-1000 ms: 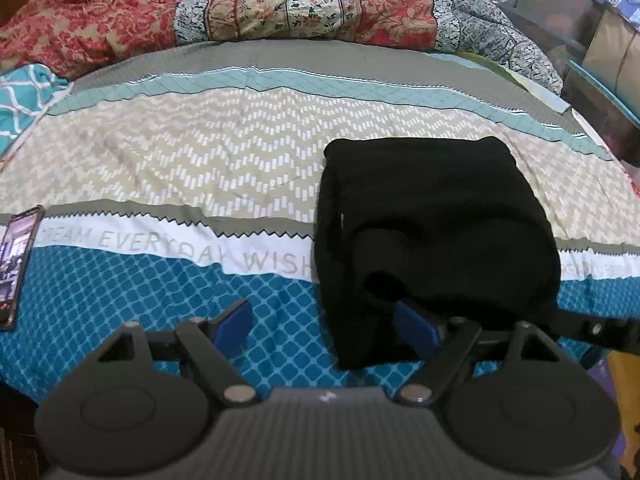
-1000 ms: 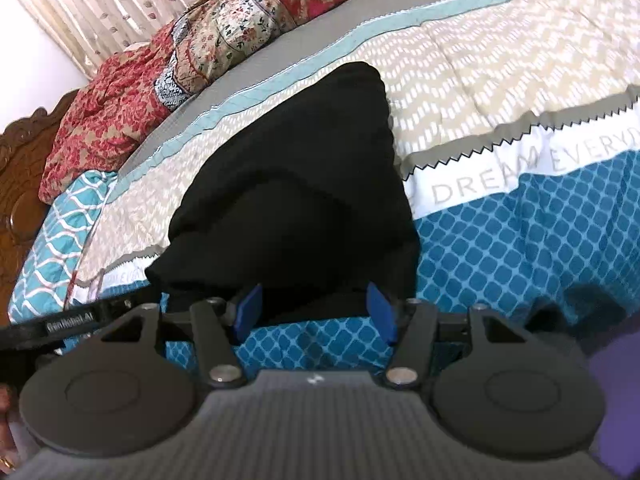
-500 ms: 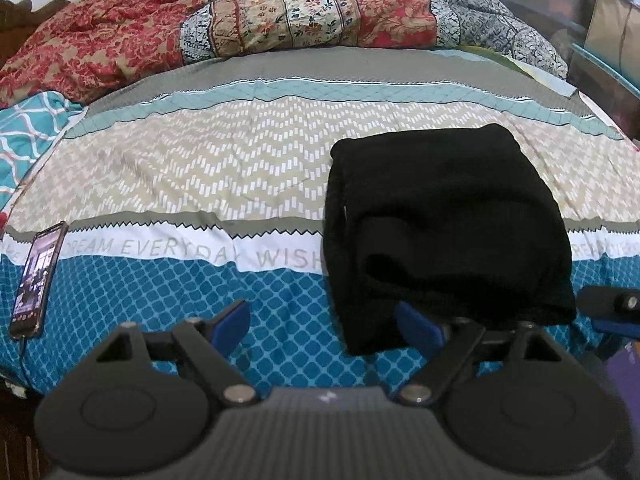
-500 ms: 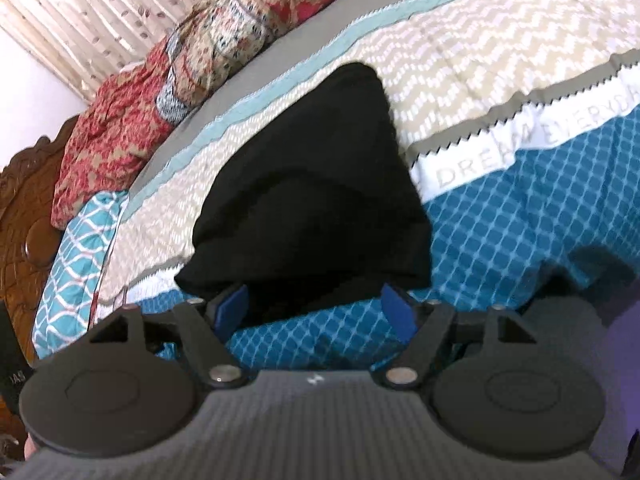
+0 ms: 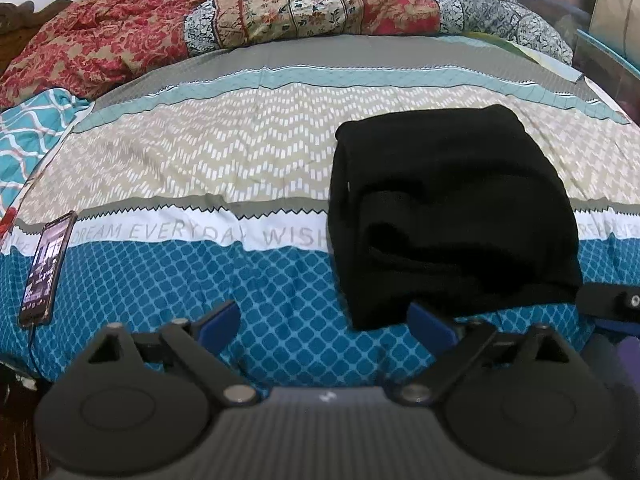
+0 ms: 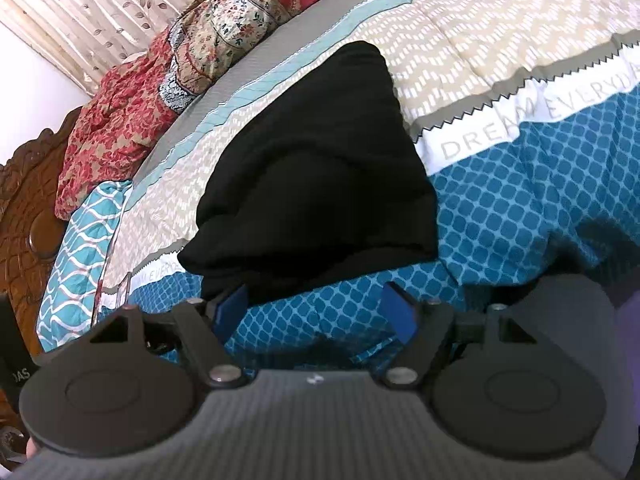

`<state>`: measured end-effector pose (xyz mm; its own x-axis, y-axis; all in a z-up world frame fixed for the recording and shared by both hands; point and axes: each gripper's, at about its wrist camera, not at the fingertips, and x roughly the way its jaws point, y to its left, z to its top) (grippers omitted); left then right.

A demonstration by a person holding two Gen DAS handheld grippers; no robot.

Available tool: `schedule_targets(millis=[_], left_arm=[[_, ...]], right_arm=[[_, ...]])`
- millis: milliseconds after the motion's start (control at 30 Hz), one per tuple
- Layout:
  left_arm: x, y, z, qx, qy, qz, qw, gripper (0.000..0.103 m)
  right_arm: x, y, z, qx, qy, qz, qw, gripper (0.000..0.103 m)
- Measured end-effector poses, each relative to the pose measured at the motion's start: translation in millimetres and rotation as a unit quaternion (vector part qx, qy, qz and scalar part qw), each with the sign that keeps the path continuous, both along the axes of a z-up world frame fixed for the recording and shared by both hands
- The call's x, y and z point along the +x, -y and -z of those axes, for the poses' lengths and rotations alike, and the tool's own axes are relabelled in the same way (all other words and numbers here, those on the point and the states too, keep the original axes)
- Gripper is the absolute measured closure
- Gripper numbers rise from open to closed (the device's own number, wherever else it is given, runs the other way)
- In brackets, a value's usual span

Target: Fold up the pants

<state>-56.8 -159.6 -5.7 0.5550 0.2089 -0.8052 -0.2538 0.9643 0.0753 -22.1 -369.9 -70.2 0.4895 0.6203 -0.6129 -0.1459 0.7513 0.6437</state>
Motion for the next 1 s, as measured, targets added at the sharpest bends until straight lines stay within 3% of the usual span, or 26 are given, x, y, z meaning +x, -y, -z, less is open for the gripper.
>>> schedule_targets(millis=[133, 433, 700, 1000], left_arm=[[-1, 1, 1, -0.003, -0.002, 0.004, 1.0000, 0.005], [0, 5, -1, -0.048, 0.001, 0.018, 0.9987, 0.003], [-2, 8, 3, -0.069, 0.000, 0.014, 0.9975, 0.000], [-3, 8, 11, -0.089, -0.014, 0.014, 0.9958, 0.000]], right_arm=[[-2, 0, -1, -0.003, 0.003, 0.004, 1.000, 0.027], [-17, -11, -24, -0.060, 0.101, 0.016, 0.993, 0.026], [-18, -22, -26, -0.081, 0.124, 0.019, 0.989, 0.024], [-17, -27, -19, -0.081, 0.106, 0.020, 0.991, 0.022]])
